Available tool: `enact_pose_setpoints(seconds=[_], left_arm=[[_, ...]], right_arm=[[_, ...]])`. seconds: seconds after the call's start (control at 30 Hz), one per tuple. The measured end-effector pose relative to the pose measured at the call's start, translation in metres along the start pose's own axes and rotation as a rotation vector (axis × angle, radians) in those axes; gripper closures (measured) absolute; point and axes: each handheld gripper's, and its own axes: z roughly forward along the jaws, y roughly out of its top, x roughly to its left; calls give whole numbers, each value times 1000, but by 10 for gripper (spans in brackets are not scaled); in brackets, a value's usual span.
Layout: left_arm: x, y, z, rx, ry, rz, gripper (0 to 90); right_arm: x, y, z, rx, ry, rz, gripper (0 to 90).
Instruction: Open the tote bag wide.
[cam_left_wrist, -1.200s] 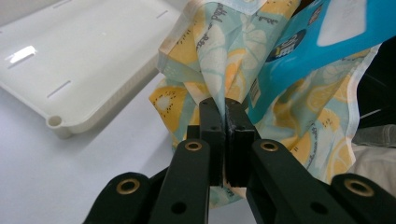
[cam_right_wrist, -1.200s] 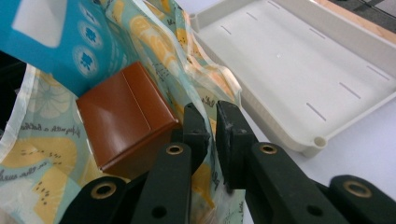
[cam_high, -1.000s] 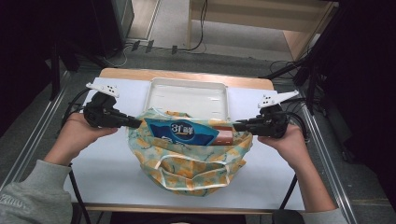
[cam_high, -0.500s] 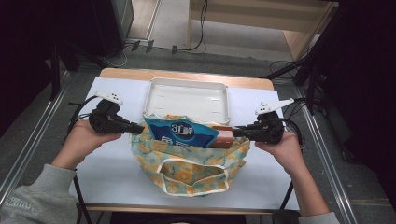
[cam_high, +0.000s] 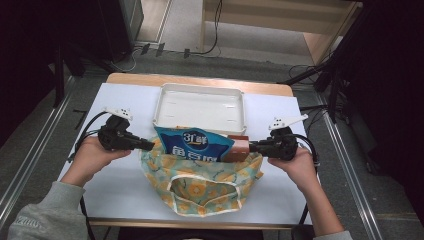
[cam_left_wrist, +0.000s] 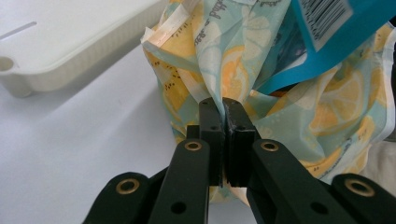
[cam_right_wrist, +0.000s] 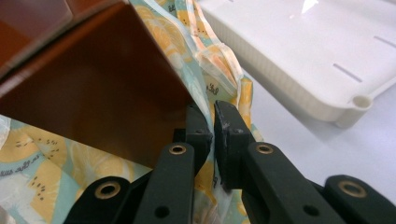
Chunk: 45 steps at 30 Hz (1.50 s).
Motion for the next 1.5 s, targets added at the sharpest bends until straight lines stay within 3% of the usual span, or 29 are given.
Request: enact_pose_setpoints(seconds=[0.3,0.37,0.73,1.5], left_arm=[[6,-11,10,18,-3,-13,885],[8,-14,12,-3,-4,-24,886],[15,-27,24,1,-5,-38,889],[21,-46,51,46,-13,-55,887]], right_arm=[[-3,-13,13,12,1,26,857],[-3,-15,14,14,-3,26,857],[-8,-26,25,-4,11,41,855],[-13,-45,45,71,-13,50,847]])
